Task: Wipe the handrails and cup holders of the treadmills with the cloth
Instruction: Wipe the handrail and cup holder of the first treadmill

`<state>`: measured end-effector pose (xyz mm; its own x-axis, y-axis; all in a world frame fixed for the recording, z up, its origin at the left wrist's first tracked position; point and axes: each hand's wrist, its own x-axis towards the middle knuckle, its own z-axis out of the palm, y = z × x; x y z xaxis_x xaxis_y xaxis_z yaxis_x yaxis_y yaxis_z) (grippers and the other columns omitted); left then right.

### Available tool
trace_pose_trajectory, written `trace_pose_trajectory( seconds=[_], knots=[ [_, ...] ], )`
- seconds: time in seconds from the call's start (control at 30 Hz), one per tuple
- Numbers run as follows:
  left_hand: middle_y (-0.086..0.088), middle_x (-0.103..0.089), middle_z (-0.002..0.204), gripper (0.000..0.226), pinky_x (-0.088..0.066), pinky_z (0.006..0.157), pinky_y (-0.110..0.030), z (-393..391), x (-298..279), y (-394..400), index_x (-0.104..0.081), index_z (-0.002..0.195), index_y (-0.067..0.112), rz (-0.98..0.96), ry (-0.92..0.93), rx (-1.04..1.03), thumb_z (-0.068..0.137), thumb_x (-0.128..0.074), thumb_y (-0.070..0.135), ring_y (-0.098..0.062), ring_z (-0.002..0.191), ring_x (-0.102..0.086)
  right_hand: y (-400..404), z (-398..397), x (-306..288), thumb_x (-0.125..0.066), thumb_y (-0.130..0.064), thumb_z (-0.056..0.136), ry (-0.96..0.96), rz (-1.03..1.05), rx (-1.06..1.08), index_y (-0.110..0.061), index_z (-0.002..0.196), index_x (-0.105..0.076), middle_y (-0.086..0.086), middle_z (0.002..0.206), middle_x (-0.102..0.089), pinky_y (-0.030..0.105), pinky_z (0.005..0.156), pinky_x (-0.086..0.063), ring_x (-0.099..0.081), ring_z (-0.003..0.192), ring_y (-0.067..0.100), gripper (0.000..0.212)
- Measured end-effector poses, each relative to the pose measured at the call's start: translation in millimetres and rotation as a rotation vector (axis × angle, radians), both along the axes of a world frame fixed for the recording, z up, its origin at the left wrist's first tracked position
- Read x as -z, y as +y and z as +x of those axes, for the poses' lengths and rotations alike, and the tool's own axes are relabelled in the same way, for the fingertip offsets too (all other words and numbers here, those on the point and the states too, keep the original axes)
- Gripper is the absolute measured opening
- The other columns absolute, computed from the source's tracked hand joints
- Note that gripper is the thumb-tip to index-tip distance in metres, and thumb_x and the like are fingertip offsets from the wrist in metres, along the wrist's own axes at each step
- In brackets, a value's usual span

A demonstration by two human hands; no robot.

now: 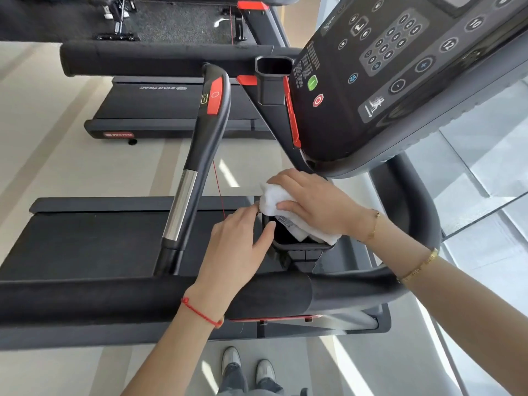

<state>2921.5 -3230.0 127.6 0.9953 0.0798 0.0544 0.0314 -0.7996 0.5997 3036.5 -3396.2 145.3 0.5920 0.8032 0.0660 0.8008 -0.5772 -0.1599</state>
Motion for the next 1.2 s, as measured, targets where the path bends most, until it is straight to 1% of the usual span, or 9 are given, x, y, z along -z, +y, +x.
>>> trace_pose_trajectory(
  seconds=[0.17,0.3,0.4,0.63,0.83,0.93,1.03,1.1,1.2],
  knots=[
    [0.008,-0.055,0.103,0.049,-0.045,0.095,-0.037,-1,0,0,-0.043,0.143,0.024,-0.017,0.005,0.016,0.099,-0.040,0.044,-0.012,0.097,-0.051,-37,3,4,-0.048,-0.030,0.099,0.116,0.086,0.128,-0.013,0.139,-0.041,0.005,0.134,-0.047,0.032,0.095,-0.040,-0.051,0.115,0.026,0.044],
    [0.006,-0.057,0.104,0.047,-0.045,0.094,-0.036,0,1,0,-0.046,0.140,0.020,0.004,0.000,0.020,0.099,-0.040,0.043,-0.012,0.096,-0.052,5,5,7,-0.049,-0.025,0.098,-0.030,-0.035,-0.024,-0.014,0.138,-0.042,0.005,0.134,-0.045,0.033,0.098,-0.037,-0.046,0.117,0.024,0.042],
    [0.004,-0.058,0.108,0.049,-0.045,0.095,-0.036,0,2,0,-0.046,0.140,0.017,-0.003,0.000,0.017,0.098,-0.041,0.043,-0.012,0.100,-0.053,16,6,8,-0.049,-0.024,0.099,-0.045,-0.048,-0.053,-0.018,0.139,-0.043,0.003,0.134,-0.045,0.035,0.096,-0.038,-0.047,0.115,0.023,0.041],
    [0.003,-0.059,0.116,0.054,-0.044,0.098,-0.038,1,2,1,-0.042,0.144,0.019,-0.010,0.001,0.028,0.097,-0.037,0.046,-0.013,0.105,-0.053,-26,6,6,-0.051,-0.022,0.098,0.109,0.050,0.070,-0.013,0.144,-0.037,0.007,0.134,-0.047,0.038,0.103,-0.037,-0.047,0.121,0.027,0.048],
    [0.004,-0.055,0.103,0.048,-0.046,0.093,-0.038,2,3,0,-0.046,0.139,0.015,0.004,-0.011,0.036,0.099,-0.040,0.042,-0.015,0.096,-0.054,14,5,4,-0.047,-0.024,0.099,0.024,-0.019,-0.006,-0.020,0.142,-0.040,0.002,0.135,-0.046,0.037,0.096,-0.036,-0.048,0.115,0.023,0.043],
    [0.005,-0.056,0.105,0.047,-0.046,0.093,-0.039,2,2,1,-0.046,0.139,0.019,-0.014,-0.001,0.050,0.099,-0.039,0.042,-0.015,0.097,-0.054,-4,-3,7,-0.050,-0.019,0.097,0.029,0.033,0.123,-0.020,0.144,-0.038,0.004,0.136,-0.046,0.038,0.100,-0.035,-0.047,0.119,0.026,0.048],
    [0.005,-0.057,0.108,0.046,-0.046,0.094,-0.040,3,2,2,-0.046,0.139,0.021,-0.023,0.002,0.059,0.099,-0.040,0.042,-0.015,0.100,-0.055,-20,-17,6,-0.054,-0.010,0.095,0.260,0.262,0.328,-0.017,0.146,-0.035,0.007,0.142,-0.039,0.029,0.105,-0.030,-0.041,0.126,0.029,0.054],
    [0.005,-0.058,0.107,0.044,-0.047,0.094,-0.040,3,2,3,-0.047,0.138,0.021,-0.036,-0.004,0.058,0.100,-0.041,0.042,-0.015,0.098,-0.056,-24,-29,7,-0.053,-0.012,0.096,0.375,0.345,0.456,-0.019,0.148,-0.028,0.008,0.144,-0.033,0.022,0.096,-0.031,-0.043,0.124,0.027,0.058],
    [0.005,-0.058,0.100,0.037,-0.048,0.091,-0.040,2,3,2,-0.050,0.132,0.023,-0.036,-0.037,0.064,0.100,-0.043,0.040,-0.016,0.091,-0.057,-31,-53,15,-0.052,-0.018,0.097,0.423,0.418,0.624,-0.021,0.149,-0.020,0.004,0.135,-0.034,0.015,0.077,-0.027,-0.045,0.105,0.020,0.062]
  ],
)
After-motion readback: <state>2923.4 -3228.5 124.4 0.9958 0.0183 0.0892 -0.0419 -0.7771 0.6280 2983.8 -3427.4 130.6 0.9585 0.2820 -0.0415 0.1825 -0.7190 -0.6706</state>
